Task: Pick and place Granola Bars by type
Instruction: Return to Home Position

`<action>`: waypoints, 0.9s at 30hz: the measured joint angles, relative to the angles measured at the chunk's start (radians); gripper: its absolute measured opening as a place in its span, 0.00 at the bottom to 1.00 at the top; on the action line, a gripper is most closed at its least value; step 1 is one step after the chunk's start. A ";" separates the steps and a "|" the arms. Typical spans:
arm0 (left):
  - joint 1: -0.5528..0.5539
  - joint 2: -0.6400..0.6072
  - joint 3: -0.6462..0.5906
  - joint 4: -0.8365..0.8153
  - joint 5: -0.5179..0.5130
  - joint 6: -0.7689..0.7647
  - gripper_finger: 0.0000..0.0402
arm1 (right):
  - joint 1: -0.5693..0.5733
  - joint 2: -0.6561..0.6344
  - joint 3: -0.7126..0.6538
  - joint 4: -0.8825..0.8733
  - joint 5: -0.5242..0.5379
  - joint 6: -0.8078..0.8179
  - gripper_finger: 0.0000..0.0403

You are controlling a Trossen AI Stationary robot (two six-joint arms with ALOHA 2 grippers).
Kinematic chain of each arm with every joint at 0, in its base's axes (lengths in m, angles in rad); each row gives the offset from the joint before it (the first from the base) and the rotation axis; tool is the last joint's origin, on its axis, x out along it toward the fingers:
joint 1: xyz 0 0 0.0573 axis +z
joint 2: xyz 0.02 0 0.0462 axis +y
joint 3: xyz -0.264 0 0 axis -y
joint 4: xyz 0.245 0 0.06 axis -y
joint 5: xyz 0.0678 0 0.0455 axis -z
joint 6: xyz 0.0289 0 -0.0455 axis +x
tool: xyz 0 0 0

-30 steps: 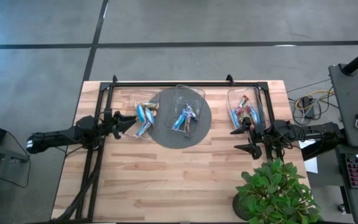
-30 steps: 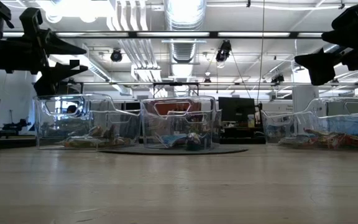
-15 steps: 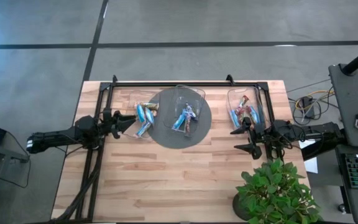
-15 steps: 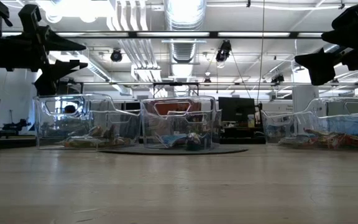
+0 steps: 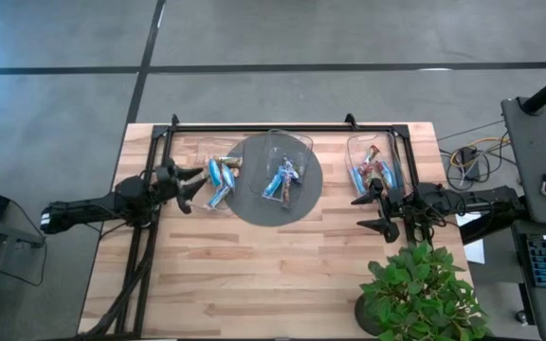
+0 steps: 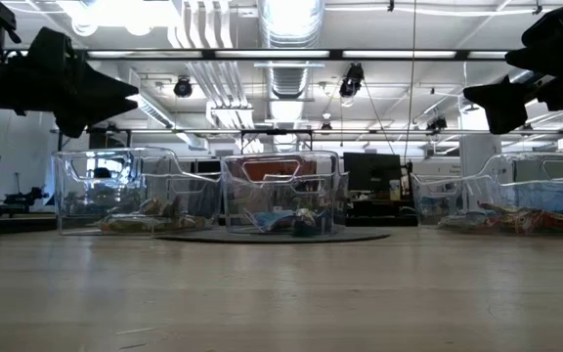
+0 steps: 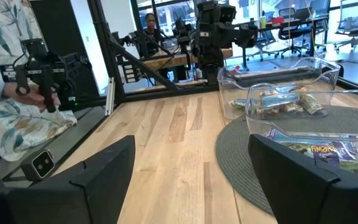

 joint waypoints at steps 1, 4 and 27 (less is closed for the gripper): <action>0.000 0.001 0.000 -0.002 0.001 0.042 0.43 | 0.000 0.000 0.000 0.000 0.000 0.000 0.75; 0.000 0.001 0.000 -0.006 0.045 0.115 0.43 | 0.000 0.000 0.000 0.000 0.000 0.000 0.76; -0.002 0.013 0.000 -0.040 0.389 0.115 0.43 | 0.000 0.000 0.000 0.000 0.000 0.000 0.76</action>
